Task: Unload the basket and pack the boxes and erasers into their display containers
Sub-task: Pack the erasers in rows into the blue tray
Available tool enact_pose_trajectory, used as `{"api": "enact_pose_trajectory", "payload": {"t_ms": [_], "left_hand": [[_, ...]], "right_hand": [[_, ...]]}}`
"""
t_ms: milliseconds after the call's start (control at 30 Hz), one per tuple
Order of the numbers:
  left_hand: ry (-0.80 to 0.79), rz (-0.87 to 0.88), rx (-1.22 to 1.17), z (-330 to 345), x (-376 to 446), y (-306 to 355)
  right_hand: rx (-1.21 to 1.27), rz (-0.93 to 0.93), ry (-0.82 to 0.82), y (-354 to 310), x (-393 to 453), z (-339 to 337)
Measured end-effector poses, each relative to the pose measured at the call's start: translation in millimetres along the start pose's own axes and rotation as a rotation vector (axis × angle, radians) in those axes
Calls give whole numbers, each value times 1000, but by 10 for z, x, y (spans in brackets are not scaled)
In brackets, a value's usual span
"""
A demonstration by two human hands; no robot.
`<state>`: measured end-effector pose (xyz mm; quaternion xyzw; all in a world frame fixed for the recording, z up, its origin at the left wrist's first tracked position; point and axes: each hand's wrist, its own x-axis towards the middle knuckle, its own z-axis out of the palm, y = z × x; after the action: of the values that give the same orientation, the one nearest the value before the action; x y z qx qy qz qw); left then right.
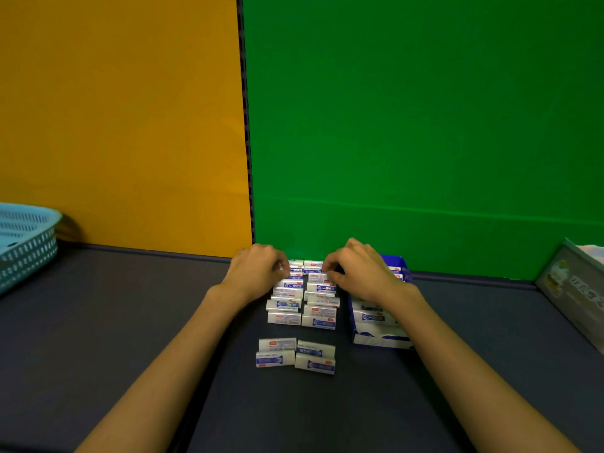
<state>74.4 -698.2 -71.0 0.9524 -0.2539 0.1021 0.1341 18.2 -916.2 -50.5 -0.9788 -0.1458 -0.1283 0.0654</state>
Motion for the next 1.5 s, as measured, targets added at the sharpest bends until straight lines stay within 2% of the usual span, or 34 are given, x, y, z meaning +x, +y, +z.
{"api": "enact_pose_trajectory", "payload": {"t_ms": [200,500,733,1100,1267,1500], "left_hand": [[-115,25,50,-75,173,51],[-133,68,102,4,217,53],[-85,75,-49,43,128,-31],[79,-42,-398,18,-30,-106],[94,-44,-394,-10,-93,-103],[89,17,-273,-44,-158,-30]], "right_hand": [[31,28,-20,24,54,58],[14,41,-74,7,117,103],[-11,40,-87,2,132,128],[-30,31,-104,0,104,149],[146,46,-25,30,39,117],[364,58,-7,55,-76,61]]}}
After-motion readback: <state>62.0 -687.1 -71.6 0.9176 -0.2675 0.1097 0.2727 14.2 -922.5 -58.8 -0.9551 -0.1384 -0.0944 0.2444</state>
